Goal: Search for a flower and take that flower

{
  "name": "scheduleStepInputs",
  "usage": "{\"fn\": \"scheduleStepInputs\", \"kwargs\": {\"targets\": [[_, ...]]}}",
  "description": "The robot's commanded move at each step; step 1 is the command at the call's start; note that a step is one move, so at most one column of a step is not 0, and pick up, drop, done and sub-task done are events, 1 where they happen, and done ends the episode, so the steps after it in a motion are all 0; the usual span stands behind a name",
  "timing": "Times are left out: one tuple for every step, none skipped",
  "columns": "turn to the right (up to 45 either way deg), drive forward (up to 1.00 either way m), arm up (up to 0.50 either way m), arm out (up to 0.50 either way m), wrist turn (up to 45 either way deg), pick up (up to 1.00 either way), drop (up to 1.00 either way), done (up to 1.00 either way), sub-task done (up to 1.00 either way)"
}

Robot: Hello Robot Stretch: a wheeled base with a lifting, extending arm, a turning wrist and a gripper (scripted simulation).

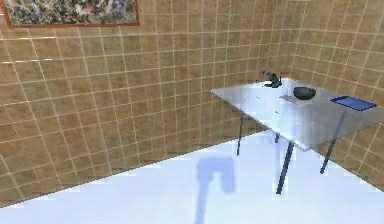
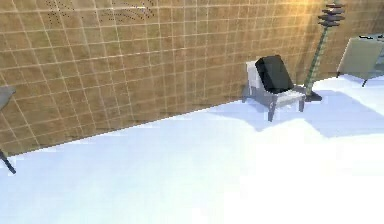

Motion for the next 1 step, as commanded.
{"fn": "scheduleStepInputs", "kwargs": {"targets": [[0.0, 1.0, 0.0, 0.0, 0.0, 0.0, 0.0, 0.0, 0.0]]}}
